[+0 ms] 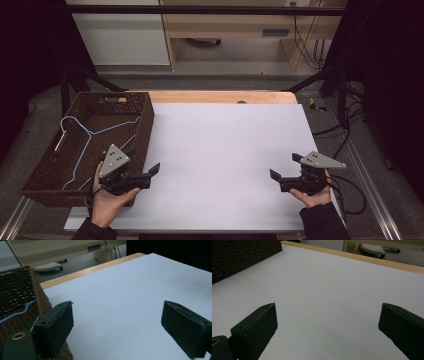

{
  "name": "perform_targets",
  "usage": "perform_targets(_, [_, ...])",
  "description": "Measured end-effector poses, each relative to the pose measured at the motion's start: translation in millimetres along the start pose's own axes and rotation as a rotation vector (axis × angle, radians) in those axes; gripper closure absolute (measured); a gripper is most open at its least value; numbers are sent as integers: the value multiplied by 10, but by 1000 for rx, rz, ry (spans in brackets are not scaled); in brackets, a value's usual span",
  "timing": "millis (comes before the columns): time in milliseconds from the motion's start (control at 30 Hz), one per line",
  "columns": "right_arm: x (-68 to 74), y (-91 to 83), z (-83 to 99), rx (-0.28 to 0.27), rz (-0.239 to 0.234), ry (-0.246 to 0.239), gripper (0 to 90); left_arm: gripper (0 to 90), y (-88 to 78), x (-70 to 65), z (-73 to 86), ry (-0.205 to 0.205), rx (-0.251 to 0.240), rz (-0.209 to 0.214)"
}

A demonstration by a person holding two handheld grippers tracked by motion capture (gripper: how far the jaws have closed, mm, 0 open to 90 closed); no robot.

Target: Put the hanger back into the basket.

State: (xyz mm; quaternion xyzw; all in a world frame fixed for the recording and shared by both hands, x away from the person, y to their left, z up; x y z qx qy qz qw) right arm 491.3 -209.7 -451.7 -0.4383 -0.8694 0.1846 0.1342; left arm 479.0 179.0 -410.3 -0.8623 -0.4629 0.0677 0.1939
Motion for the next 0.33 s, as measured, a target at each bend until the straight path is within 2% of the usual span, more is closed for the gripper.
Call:
perform_targets(67, [2,-2,-3,-4,-4,-2,29,105,35,-28,45,12,11,11])
perform_targets(167, [3,-7,1,-5,-6,0,29,107,70,-58,87,-3,15,29])
perform_targets(267, [3,-18,-3,-10,-10,4,29,107,105,-89,137,0,29,43])
perform_targets(333, [0,-23,-2,-11,-10,-1,29,109,129,-99,162,11,31,40])
Point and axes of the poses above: each handheld gripper's, and its own axes: y roughly forward along the jaws, z roughly out of its underside, x roughly to its left, the point moved 10 cm from there along y, roughly forward along the jaws, and after that the axes turned 2 degrees about -z, right-handed, at the moved point
